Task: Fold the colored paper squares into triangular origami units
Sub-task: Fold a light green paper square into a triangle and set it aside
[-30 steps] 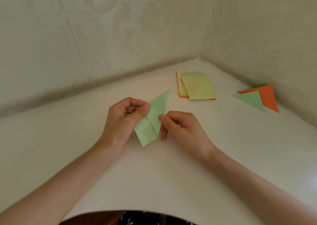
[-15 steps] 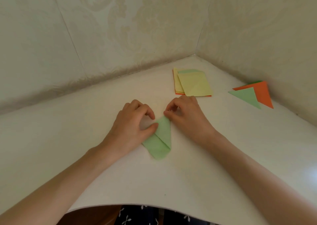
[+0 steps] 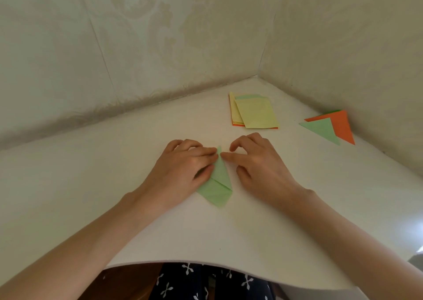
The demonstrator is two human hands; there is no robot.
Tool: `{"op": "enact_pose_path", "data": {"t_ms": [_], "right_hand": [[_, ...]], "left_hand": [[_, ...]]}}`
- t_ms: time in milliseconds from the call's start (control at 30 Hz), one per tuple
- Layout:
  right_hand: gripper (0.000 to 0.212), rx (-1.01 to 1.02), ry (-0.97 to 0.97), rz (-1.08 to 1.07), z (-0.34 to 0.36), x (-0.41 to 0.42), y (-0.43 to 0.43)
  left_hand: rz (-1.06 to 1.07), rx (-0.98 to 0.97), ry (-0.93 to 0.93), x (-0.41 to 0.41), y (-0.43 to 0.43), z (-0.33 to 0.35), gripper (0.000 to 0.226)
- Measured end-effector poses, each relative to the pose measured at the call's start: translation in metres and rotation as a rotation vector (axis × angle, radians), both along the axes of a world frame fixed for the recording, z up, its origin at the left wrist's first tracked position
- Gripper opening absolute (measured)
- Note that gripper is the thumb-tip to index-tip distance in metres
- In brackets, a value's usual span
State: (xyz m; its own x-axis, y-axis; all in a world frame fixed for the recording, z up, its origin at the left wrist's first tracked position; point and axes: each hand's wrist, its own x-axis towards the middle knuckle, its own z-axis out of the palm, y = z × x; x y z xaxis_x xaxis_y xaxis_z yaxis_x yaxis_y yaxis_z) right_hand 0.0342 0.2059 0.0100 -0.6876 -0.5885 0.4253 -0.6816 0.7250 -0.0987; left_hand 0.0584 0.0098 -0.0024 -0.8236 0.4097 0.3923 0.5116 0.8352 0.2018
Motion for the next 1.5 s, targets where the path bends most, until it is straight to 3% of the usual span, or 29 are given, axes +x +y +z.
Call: {"op": "enact_pose_path", "data": {"t_ms": [200, 467, 600, 700, 800, 900, 1000, 1100, 1267, 1400, 1500], "right_hand": [[0.041, 0.037, 0.042, 0.04, -0.001, 0.023, -0.002], [0.044, 0.045, -0.006, 0.11, 0.004, 0.065, 0.025], [0.033, -0.119, -0.193, 0.085, 0.011, 0.059, 0.016], [0.05, -0.061, -0.361, 0.139, 0.006, 0.044, 0.007], [0.053, -0.059, -0.449, 0.146, 0.004, 0.03, 0.007], [0.052, -0.087, -0.429, 0.135, 0.003, 0.022, 0.007], [0.052, -0.095, -0.399, 0.145, 0.002, 0.018, 0.006], [0.054, -0.089, -0.455, 0.22, 0.006, 0.012, 0.014], [0.036, -0.211, -0.553, 0.234, 0.004, 0.006, 0.021], [0.012, -0.345, -0.612, 0.105, 0.002, 0.005, 0.015], [0.007, -0.386, -0.63, 0.026, 0.003, 0.006, 0.007]], "left_hand": [[0.036, -0.035, -0.011, 0.003, 0.001, 0.001, 0.04], [0.02, 0.06, 0.015, 0.002, 0.001, -0.003, 0.04], [0.042, 0.045, 0.07, 0.002, 0.0, -0.004, 0.043], [0.06, 0.038, 0.076, 0.002, -0.002, -0.003, 0.045], [0.018, 0.07, 0.081, 0.004, -0.004, 0.001, 0.041], [-0.151, 0.166, -0.025, 0.009, -0.01, 0.002, 0.038], [-0.181, 0.249, -0.189, 0.011, -0.013, 0.0, 0.04], [-0.191, 0.229, -0.171, 0.009, -0.014, -0.002, 0.032], [-0.209, 0.213, -0.16, 0.009, -0.015, -0.001, 0.033], [-0.2, 0.252, -0.174, 0.008, -0.014, -0.002, 0.027], [-0.197, 0.285, -0.196, 0.007, -0.014, -0.003, 0.023]]}}
